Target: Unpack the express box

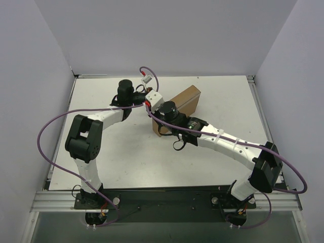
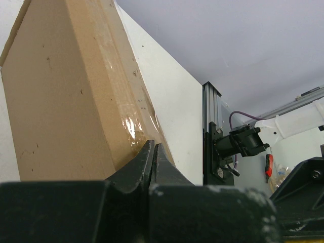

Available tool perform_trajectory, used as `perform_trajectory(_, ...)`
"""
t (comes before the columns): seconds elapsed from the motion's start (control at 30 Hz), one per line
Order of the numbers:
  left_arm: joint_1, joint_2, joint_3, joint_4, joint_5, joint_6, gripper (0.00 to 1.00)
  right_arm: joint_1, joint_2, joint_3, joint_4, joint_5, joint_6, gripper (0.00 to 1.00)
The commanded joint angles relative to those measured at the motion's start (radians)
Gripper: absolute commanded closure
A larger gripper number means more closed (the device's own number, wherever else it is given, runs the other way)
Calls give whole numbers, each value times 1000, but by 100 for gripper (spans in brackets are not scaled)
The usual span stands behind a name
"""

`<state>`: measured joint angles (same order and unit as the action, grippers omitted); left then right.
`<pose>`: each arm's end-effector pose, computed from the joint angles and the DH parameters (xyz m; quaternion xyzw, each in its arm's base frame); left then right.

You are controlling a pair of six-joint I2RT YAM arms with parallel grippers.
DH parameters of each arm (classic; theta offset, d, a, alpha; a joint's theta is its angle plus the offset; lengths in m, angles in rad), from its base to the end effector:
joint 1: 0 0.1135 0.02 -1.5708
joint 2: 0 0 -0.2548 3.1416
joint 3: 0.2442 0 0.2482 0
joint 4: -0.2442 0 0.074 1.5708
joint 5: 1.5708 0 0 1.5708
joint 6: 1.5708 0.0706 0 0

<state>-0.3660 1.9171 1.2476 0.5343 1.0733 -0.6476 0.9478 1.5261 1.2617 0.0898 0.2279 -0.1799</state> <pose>0.3880 -0.2151 0.2363 0.2421 0.6881 -0.6111 0.3073 0.2448 0.3134 0.3382 -0.3450 0.6823 0.1584 0.6247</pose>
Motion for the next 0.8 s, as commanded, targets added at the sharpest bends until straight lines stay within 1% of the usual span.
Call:
perform_trajectory(0.0,-22,82,-37,-119,-38,48,100,-15,-18,8,-117,22,22,100)
perform_trajectory(0.77,-24,92,-27,-168,-42,101,100,-7,-81,-8,-194,16,26,100)
